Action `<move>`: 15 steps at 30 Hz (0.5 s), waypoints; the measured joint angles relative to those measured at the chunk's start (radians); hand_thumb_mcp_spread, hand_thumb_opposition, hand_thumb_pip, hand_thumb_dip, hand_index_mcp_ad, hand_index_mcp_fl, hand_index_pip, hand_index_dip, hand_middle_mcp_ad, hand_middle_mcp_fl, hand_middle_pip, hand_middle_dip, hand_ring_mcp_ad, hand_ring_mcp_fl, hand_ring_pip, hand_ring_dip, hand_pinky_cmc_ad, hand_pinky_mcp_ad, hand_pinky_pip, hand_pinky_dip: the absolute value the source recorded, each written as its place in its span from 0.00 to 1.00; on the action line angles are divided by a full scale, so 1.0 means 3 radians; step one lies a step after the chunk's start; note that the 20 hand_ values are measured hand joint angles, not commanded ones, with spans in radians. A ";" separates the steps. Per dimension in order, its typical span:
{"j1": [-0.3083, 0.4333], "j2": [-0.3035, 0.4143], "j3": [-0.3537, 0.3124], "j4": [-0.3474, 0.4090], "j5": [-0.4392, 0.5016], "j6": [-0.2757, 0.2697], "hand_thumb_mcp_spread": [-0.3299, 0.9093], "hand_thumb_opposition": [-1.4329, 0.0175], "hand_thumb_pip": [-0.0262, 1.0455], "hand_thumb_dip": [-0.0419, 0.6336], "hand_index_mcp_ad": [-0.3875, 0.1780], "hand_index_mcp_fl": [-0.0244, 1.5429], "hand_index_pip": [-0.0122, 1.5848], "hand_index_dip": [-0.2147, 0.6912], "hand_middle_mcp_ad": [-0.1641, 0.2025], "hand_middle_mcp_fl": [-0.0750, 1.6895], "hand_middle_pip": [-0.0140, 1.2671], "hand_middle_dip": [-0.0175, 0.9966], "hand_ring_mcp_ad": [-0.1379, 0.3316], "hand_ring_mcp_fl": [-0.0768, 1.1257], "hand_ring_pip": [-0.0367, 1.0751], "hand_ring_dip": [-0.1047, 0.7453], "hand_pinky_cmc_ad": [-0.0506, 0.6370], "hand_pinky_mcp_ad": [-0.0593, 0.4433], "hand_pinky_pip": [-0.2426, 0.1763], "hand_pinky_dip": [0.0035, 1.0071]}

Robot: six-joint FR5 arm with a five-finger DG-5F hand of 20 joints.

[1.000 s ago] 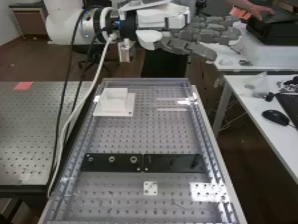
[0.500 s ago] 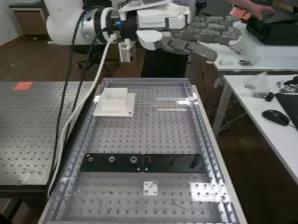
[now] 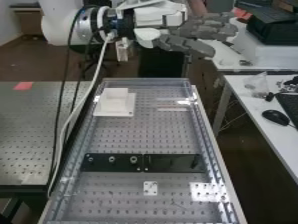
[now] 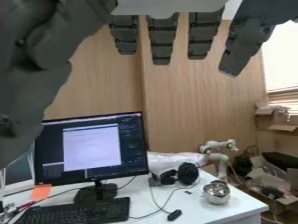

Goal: Grab the chopstick and place it in the clear container

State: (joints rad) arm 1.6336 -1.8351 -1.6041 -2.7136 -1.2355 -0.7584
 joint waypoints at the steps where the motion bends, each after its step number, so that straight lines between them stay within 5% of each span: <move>1: -0.0002 0.0014 -0.0016 0.0001 0.0000 -0.0007 0.30 0.45 0.53 0.03 0.55 0.04 0.04 0.18 0.65 0.05 0.12 0.09 0.68 0.06 0.10 0.06 0.70 0.70 0.21 0.31; 15: 0.0049 0.0150 -0.0180 -0.0116 -0.0067 0.0026 0.30 0.45 0.53 0.03 0.55 0.04 0.04 0.18 0.65 0.05 0.11 0.09 0.67 0.06 0.10 0.06 0.70 0.73 0.21 0.32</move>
State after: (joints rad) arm 1.6483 -1.7902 -1.6582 -2.7485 -1.2554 -0.7508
